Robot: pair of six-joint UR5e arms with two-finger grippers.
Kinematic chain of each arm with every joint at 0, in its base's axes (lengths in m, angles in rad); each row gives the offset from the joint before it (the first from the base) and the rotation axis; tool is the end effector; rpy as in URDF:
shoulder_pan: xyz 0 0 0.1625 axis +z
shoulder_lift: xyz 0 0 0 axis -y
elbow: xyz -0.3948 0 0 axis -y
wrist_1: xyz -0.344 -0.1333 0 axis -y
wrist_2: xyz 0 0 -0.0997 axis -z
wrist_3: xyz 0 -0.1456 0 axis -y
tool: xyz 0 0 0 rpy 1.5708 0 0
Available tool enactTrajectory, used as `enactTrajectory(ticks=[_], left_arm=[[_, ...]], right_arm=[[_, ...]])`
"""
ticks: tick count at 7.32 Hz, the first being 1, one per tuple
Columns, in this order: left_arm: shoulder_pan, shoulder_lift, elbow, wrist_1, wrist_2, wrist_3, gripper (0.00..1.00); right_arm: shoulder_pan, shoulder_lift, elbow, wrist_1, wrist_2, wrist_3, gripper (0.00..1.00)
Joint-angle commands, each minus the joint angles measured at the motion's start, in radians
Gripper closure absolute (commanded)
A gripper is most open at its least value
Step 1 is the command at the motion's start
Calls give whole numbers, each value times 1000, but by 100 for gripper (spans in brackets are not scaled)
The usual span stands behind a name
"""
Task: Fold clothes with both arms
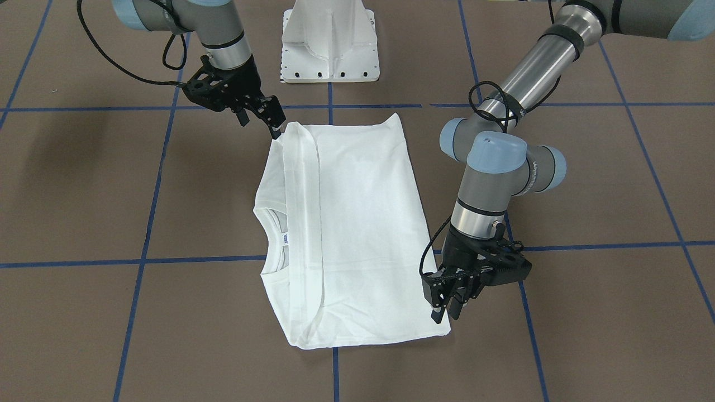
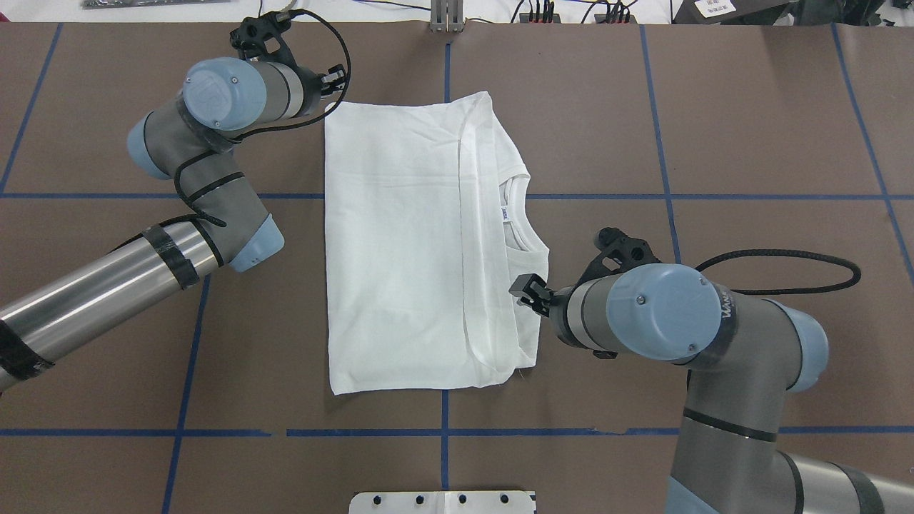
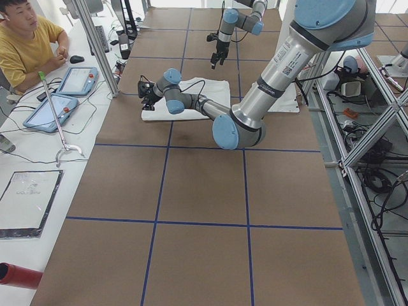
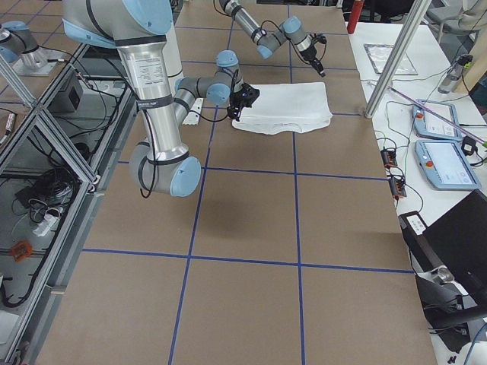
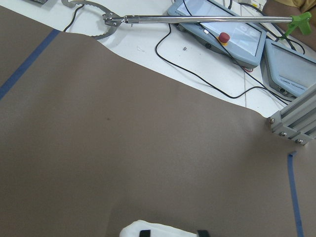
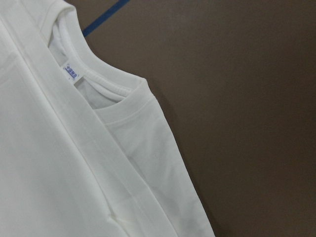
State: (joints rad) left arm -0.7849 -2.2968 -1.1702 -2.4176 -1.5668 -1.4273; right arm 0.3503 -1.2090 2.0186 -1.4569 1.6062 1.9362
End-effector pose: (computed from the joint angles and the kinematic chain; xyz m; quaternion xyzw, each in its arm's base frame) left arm 0.4437 -0.6325 0.3124 0.2491 0.4938 -0.2637 0.7903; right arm -0.4757 -0.3102 0.2909 -0.0192 -0.4453 0.3061 0.8412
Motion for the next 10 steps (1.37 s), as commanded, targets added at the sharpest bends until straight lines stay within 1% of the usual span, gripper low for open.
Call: enactTrajectory(ticks=[1, 2, 3, 5, 6, 7, 8, 9, 10], left_arm=[[-5, 86, -115, -3, -104, 2, 54], [-7, 135, -162, -5, -125, 10, 54], [-7, 144, -167, -5, -124, 34, 54], [-8, 148, -170, -6, -124, 39, 53], [-10, 148, -170, -6, -124, 39, 53], [-10, 148, -172, -6, -122, 39, 53], [-10, 148, -172, -6, -122, 37, 53], [-10, 149, -180, -6, -122, 37, 53], [-10, 149, -180, -6, -122, 33, 53]], right_arm=[[-101, 41, -29, -13, -135, -130, 0], [-112, 54, -50, -14, -137, -272, 0], [-114, 87, -79, -14, -137, -401, 0], [-114, 213, -203, -28, -161, -679, 0], [-114, 230, -233, -36, -176, -792, 0], [-113, 232, -230, -95, -184, -926, 0], [-112, 232, -233, -123, -193, -975, 0], [-114, 236, -236, -176, -207, -977, 0], [-128, 262, -239, -257, -207, -979, 0]])
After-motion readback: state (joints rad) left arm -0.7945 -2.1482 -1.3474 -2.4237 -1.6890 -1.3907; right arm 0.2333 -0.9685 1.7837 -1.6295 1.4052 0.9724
